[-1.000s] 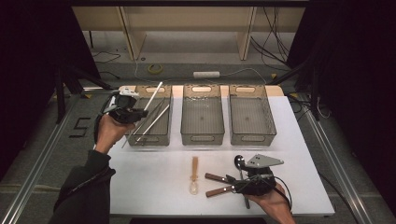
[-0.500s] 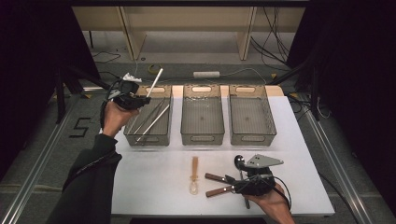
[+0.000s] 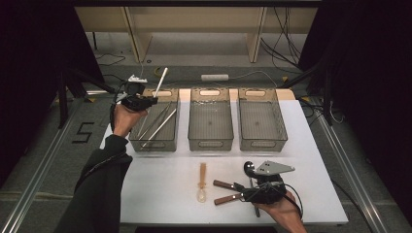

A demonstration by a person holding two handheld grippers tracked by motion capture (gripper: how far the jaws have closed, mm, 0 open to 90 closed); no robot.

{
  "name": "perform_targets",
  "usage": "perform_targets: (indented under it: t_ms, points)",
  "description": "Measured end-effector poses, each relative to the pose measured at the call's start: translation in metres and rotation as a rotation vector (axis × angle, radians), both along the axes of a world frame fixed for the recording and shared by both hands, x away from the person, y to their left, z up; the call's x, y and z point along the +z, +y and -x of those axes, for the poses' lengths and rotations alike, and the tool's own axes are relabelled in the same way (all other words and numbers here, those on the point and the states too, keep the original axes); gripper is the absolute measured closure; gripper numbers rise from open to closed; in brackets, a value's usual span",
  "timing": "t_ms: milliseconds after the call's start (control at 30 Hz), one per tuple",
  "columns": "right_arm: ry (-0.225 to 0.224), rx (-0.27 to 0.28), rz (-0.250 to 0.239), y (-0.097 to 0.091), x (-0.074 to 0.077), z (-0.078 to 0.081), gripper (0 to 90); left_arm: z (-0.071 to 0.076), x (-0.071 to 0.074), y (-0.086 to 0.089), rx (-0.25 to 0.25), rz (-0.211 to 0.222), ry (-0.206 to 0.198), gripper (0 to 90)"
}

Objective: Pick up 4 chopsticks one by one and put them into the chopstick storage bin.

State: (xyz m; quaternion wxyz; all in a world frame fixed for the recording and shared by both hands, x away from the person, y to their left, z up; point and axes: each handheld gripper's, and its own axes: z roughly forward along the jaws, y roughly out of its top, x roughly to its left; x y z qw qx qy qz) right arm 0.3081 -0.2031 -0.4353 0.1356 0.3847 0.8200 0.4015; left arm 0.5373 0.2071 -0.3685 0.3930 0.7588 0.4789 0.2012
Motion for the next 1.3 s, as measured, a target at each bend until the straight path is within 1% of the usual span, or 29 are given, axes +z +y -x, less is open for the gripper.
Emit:
perform_targets:
  t_ms: [33, 67, 233, 300, 333, 400, 500, 633, 733, 800, 900, 1000, 1067, 1133, 1167, 1233, 1300]
  points:
    - [0.001, -0.002, -0.001, 0.0, 0.0, 0.0, 34.3, 0.0, -0.003, 0.0, 0.005, -0.002, -0.003, 83.7]
    - [0.002, -0.003, -0.001, 0.0, 0.0, 0.0, 34.4, -0.001, -0.006, 0.0, 0.009, -0.001, 0.003, 83.7]
    - [-0.001, -0.006, -0.001, -0.001, 0.001, 0.0, 34.4, -0.002, -0.02, 0.002, 0.027, -0.002, 0.007, 83.6]
    - [-0.001, -0.005, -0.001, -0.001, 0.001, 0.0, 34.4, -0.003, -0.024, 0.002, 0.028, -0.016, 0.012, 83.5]
    - [-0.001, -0.005, -0.001, -0.001, 0.001, 0.0, 34.4, -0.003, -0.027, 0.002, 0.036, -0.004, 0.012, 83.4]
    - [-0.001, -0.006, -0.001, -0.001, 0.001, 0.0, 34.4, -0.003, -0.03, 0.002, 0.042, 0.01, 0.017, 83.4]
    - [0.0, -0.005, -0.001, -0.001, 0.0, 0.0, 34.4, -0.004, -0.034, 0.002, 0.045, -0.01, 0.027, 83.3]
    - [0.001, -0.004, -0.001, -0.001, 0.001, 0.0, 34.4, -0.005, -0.039, 0.004, 0.057, 0.001, 0.03, 83.0]
    - [0.0, -0.004, 0.0, -0.001, 0.001, 0.0, 34.4, -0.005, -0.044, 0.004, 0.063, -0.016, 0.038, 82.6]
    - [0.0, -0.004, 0.0, -0.001, 0.001, 0.0, 34.4, -0.005, -0.044, 0.005, 0.07, -0.001, 0.04, 80.7]
    - [0.004, -0.005, 0.002, -0.001, 0.0, 0.0, 34.4, -0.004, -0.043, 0.005, 0.071, 0.0, 0.046, 74.2]
    - [0.005, -0.005, 0.005, -0.001, 0.0, 0.0, 34.5, 0.002, -0.042, 0.005, 0.073, -0.002, 0.049, 68.0]
    - [0.005, -0.011, 0.006, -0.002, 0.0, 0.0, 34.7, 0.007, -0.041, 0.006, 0.085, 0.029, 0.071, 59.6]
    - [0.006, -0.02, 0.007, -0.003, 0.001, -0.001, 35.2, 0.015, -0.04, 0.006, 0.098, 0.051, 0.074, 51.7]
    - [0.005, -0.029, 0.009, -0.004, 0.001, 0.0, 35.5, 0.022, -0.038, 0.006, 0.089, 0.056, 0.075, 48.6]
    - [0.01, -0.036, 0.016, -0.005, 0.0, 0.0, 36.2, 0.031, -0.037, 0.005, 0.085, 0.059, 0.07, 44.3]
    - [0.014, -0.048, 0.02, -0.006, 0.0, -0.001, 37.0, 0.042, -0.034, 0.005, 0.071, 0.078, 0.053, 40.2]
